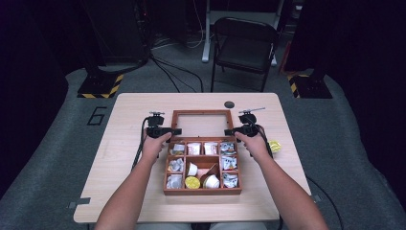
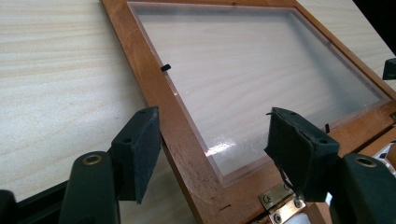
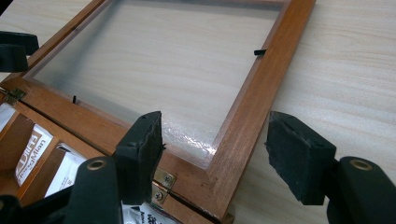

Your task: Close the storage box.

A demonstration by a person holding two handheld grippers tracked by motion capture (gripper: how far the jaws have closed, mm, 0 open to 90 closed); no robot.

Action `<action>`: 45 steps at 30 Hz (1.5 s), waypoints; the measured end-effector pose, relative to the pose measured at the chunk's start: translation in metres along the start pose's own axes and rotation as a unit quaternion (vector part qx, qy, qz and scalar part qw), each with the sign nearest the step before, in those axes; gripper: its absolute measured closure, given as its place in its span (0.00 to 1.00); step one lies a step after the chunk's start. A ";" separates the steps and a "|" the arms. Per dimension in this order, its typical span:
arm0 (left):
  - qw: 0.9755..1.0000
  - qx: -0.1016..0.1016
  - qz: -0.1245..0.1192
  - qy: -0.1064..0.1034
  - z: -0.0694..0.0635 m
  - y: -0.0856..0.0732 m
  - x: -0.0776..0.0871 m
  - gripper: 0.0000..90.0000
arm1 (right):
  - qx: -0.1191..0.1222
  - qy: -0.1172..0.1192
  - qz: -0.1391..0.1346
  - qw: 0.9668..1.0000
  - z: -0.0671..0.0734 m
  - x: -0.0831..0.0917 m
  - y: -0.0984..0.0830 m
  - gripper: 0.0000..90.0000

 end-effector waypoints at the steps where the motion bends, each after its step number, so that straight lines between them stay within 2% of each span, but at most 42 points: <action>1: 1.000 -0.001 0.001 0.001 0.000 0.000 -0.001 0.38 | -0.001 0.000 0.001 1.000 0.000 0.000 0.000 0.40; 20: 1.000 0.001 0.020 0.006 0.004 -0.004 -0.008 0.35 | -0.002 0.002 0.020 1.000 0.001 -0.012 -0.003 0.35; 27: 1.000 0.008 0.016 0.002 0.006 -0.005 -0.009 0.34 | -0.004 0.006 0.019 1.000 0.000 -0.013 -0.003 0.34; 28: 1.000 0.009 0.016 0.001 0.006 -0.005 -0.009 0.34 | -0.011 0.008 0.023 1.000 0.000 -0.013 -0.003 0.34; 30: 1.000 0.008 0.015 0.000 0.006 -0.005 -0.009 0.34 | -0.006 0.009 0.020 1.000 -0.001 -0.014 -0.003 0.34; 35: 1.000 0.009 0.015 -0.001 0.006 -0.005 -0.010 0.33 | -0.013 0.013 0.021 1.000 -0.002 -0.015 -0.003 0.33; 36: 1.000 0.009 0.015 -0.001 0.006 -0.005 -0.010 0.33 | -0.020 0.014 0.025 0.999 -0.002 -0.015 -0.003 0.33; 42: 1.000 0.010 0.012 -0.005 0.008 -0.005 -0.011 0.32 | -0.022 0.016 0.024 0.999 -0.002 -0.016 -0.003 0.32; 45: 1.000 0.017 0.012 -0.007 0.008 -0.005 -0.012 0.31 | -0.025 0.019 0.024 0.999 -0.003 -0.017 -0.003 0.32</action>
Point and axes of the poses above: each handheld gripper's, and its own axes: x roughly backward along the jaws, y roughly out of its top, z roughly to its left, the point moved 2 cm from there along -x, roughly forward along the jaws, and after that the axes turned 8 degrees about -y, right-handed, at the moved point
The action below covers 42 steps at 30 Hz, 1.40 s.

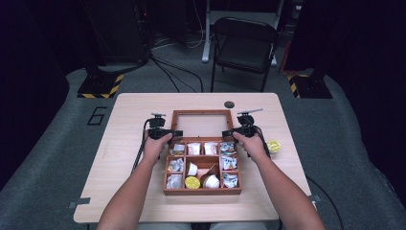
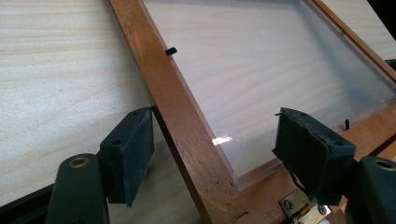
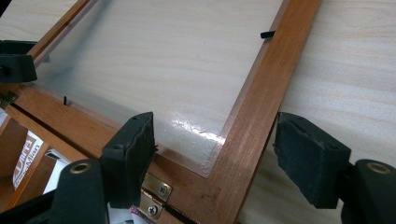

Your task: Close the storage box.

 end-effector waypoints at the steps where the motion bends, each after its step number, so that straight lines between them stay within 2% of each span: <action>1: 1.000 0.000 0.000 0.000 0.000 0.000 0.000 0.30 | -0.002 0.000 0.000 1.000 0.000 0.000 0.000 0.32; 5: 1.000 0.001 -0.001 -0.005 0.001 0.000 -0.001 0.29 | -0.007 -0.002 -0.003 1.000 0.000 -0.002 0.000 0.32; 7: 1.000 0.006 -0.001 -0.012 0.003 0.000 -0.002 0.29 | -0.002 -0.002 -0.002 1.000 -0.001 -0.003 0.000 0.32; 10: 1.000 0.015 -0.006 -0.021 0.003 0.000 -0.004 0.29 | -0.007 0.000 0.000 1.000 -0.001 -0.004 0.000 0.31; 11: 1.000 0.007 -0.001 -0.020 0.004 0.000 -0.004 0.28 | -0.007 0.002 0.000 1.000 -0.002 -0.005 0.000 0.31; 13: 1.000 0.006 -0.001 -0.021 0.004 0.000 -0.004 0.28 | -0.015 0.005 0.004 1.000 -0.002 -0.005 0.000 0.31; 14: 1.000 0.012 -0.004 -0.022 0.003 0.000 -0.005 0.28 | -0.011 0.005 0.001 1.000 -0.003 -0.005 0.000 0.31; 17: 1.000 0.011 -0.003 -0.020 0.003 0.000 -0.005 0.27 | -0.026 0.017 0.007 0.999 -0.003 -0.007 0.000 0.32; 20: 1.000 0.012 -0.003 -0.019 0.002 0.000 -0.005 0.27 | -0.027 0.017 0.004 0.999 -0.002 -0.008 0.000 0.31; 21: 1.000 0.006 0.000 -0.019 0.003 0.000 -0.005 0.27 | -0.028 0.016 0.005 0.999 -0.002 -0.008 0.000 0.31; 33: 1.000 0.013 -0.003 -0.014 0.001 0.002 -0.003 0.29 | -0.025 0.011 0.000 1.000 -0.001 -0.004 0.002 0.32; 42: 1.000 0.011 -0.019 -0.015 -0.001 0.005 0.002 0.33 | -0.023 0.013 -0.012 1.000 0.000 0.001 0.004 0.32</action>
Point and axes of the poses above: each handheld gripper's, and its own axes: x roughly backward along the jaws, y roughly out of its top, z roughly to its left, the point moved 2 cm from there along -x, roughly forward along the jaws, and after that the axes turned 8 degrees about -y, right-handed, at the moved point
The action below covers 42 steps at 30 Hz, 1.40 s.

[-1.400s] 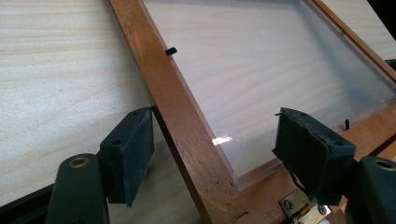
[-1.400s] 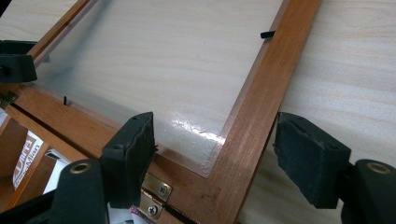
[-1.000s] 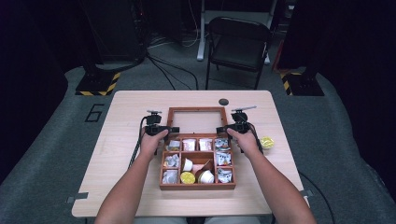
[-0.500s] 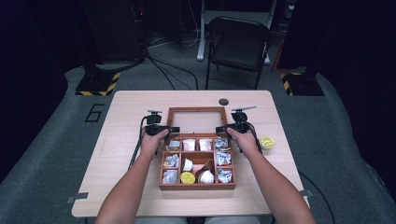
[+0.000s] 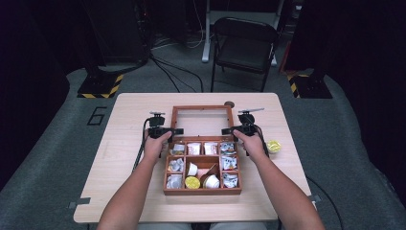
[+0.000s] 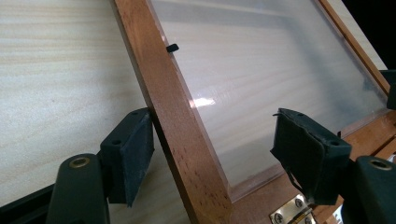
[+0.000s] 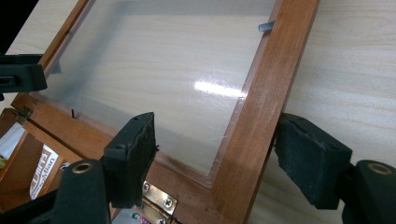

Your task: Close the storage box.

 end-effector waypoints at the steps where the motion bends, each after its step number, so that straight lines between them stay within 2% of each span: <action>1: 1.000 -0.002 -0.001 -0.002 0.000 0.001 0.001 0.33 | -0.002 0.000 -0.003 1.000 0.001 0.001 0.000 0.32; 4: 1.000 -0.001 -0.015 -0.008 -0.001 0.003 0.004 0.33 | 0.001 -0.001 -0.009 1.000 0.002 0.004 0.001 0.32; 7: 1.000 -0.004 -0.017 -0.012 -0.004 0.004 0.008 0.34 | 0.005 0.000 -0.017 1.000 0.004 0.008 0.003 0.32; 9: 1.000 -0.018 -0.019 -0.011 -0.006 0.006 0.012 0.34 | 0.008 0.001 -0.025 1.000 0.005 0.011 0.003 0.33; 10: 1.000 -0.011 -0.023 -0.011 -0.008 0.006 0.013 0.34 | 0.009 0.001 -0.026 1.000 0.005 0.013 0.004 0.33; 12: 0.999 -0.013 -0.028 -0.013 -0.011 0.007 0.016 0.34 | 0.011 0.002 -0.031 0.999 0.007 0.016 0.004 0.33; 15: 0.999 -0.025 -0.031 -0.015 -0.013 0.009 0.021 0.34 | 0.026 -0.006 -0.032 0.999 0.011 0.021 0.007 0.33; 17: 0.999 -0.027 -0.035 -0.016 -0.016 0.009 0.024 0.34 | 0.036 -0.011 -0.032 0.999 0.013 0.025 0.008 0.33; 19: 0.999 -0.038 -0.033 -0.017 -0.017 0.010 0.027 0.34 | 0.037 -0.011 -0.036 0.999 0.015 0.027 0.008 0.33; 21: 0.998 -0.037 -0.040 -0.019 -0.020 0.010 0.029 0.34 | 0.040 -0.010 -0.040 0.998 0.016 0.030 0.008 0.33; 22: 0.998 -0.039 -0.040 -0.021 -0.021 0.010 0.031 0.34 | 0.036 -0.008 -0.039 0.999 0.017 0.032 0.008 0.33; 23: 0.998 -0.046 -0.038 -0.022 -0.022 0.010 0.033 0.34 | 0.038 -0.007 -0.042 0.998 0.017 0.034 0.008 0.33; 30: 0.997 -0.062 -0.041 -0.033 -0.028 0.010 0.043 0.34 | 0.044 0.000 -0.050 0.998 0.021 0.045 0.004 0.33; 36: 0.996 -0.077 -0.041 -0.032 -0.036 0.009 0.050 0.34 | 0.063 -0.010 -0.054 0.996 0.027 0.053 0.001 0.33; 42: 0.994 -0.091 -0.043 -0.034 -0.042 0.006 0.056 0.34 | 0.076 -0.007 -0.066 0.995 0.030 0.061 -0.001 0.33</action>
Point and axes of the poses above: each handheld gripper's, and its own axes: x roughly backward along the jaws, y roughly out of its top, z roughly to its left, the point moved 2 cm from there along -x, roughly forward along the jaws, and after that the axes turned 8 degrees about -y, right-handed, at the moved point
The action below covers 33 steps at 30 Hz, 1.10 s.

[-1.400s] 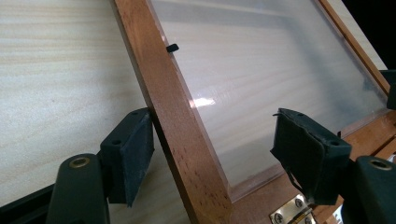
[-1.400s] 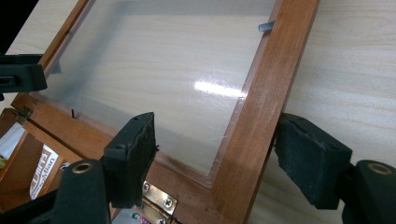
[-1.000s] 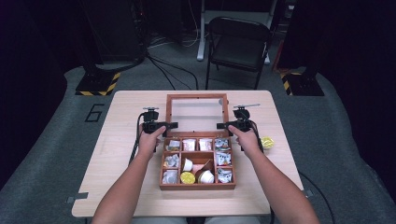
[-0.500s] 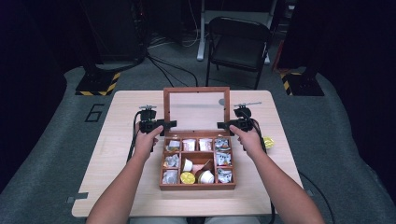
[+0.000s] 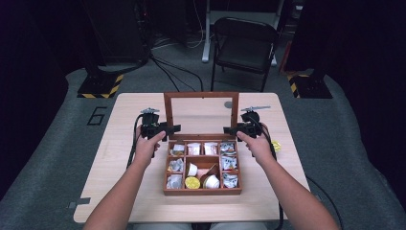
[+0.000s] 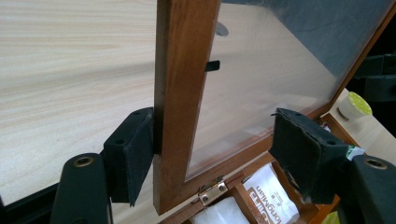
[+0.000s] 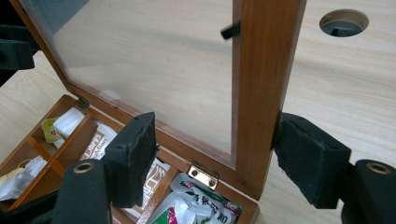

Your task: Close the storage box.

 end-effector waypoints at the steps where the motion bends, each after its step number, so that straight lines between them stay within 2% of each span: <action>1: 1.000 -0.005 -0.001 0.000 -0.001 0.000 0.001 0.34 | -0.001 -0.001 -0.002 1.000 0.001 0.002 0.000 0.33; 3: 1.000 -0.021 -0.006 0.000 -0.004 0.001 0.004 0.34 | 0.001 0.001 -0.003 1.000 0.002 0.005 -0.001 0.33; 7: 1.000 -0.024 -0.016 -0.008 -0.012 0.003 0.010 0.34 | 0.010 0.002 -0.008 1.000 0.005 0.013 -0.002 0.33; 10: 0.999 -0.039 -0.022 -0.012 -0.016 0.005 0.014 0.36 | 0.014 0.005 -0.010 1.000 0.007 0.017 -0.002 0.36; 12: 0.998 -0.039 -0.033 -0.023 -0.020 0.006 0.017 0.38 | 0.016 0.010 -0.014 1.000 0.008 0.020 -0.002 0.37; 13: 0.998 -0.047 -0.032 -0.024 -0.021 0.007 0.018 0.37 | 0.015 0.016 -0.017 1.000 0.009 0.022 -0.001 0.38; 14: 0.998 -0.052 -0.037 -0.016 -0.026 0.007 0.018 0.37 | 0.016 0.016 -0.019 1.000 0.010 0.024 -0.001 0.38; 15: 0.998 -0.052 -0.036 -0.016 -0.027 0.006 0.019 0.37 | 0.022 0.014 -0.023 0.999 0.011 0.026 -0.001 0.38; 17: 0.998 -0.056 -0.028 -0.017 -0.028 0.006 0.020 0.37 | 0.020 0.016 -0.027 0.999 0.011 0.029 -0.001 0.39; 21: 0.998 -0.062 -0.027 -0.012 -0.030 0.006 0.023 0.37 | 0.017 0.018 -0.036 0.999 0.011 0.034 0.001 0.39; 26: 0.997 -0.059 -0.056 -0.013 -0.034 0.009 0.037 0.38 | 0.010 0.018 -0.045 0.999 0.010 0.043 0.002 0.41; 31: 0.995 -0.069 -0.068 -0.014 -0.038 0.010 0.051 0.44 | 0.017 0.018 -0.056 0.998 0.009 0.053 0.004 0.46; 33: 0.995 -0.073 -0.071 -0.018 -0.039 0.011 0.056 0.46 | 0.028 0.016 -0.059 0.998 0.010 0.058 0.005 0.47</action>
Point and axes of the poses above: each handheld gripper's, and its own axes: x roughly backward along the jaws, y roughly out of its top, z roughly to its left, the point moved 2 cm from there along -x, roughly forward along the jaws, and after that the axes turned 8 degrees about -y, right-handed, at the moved point
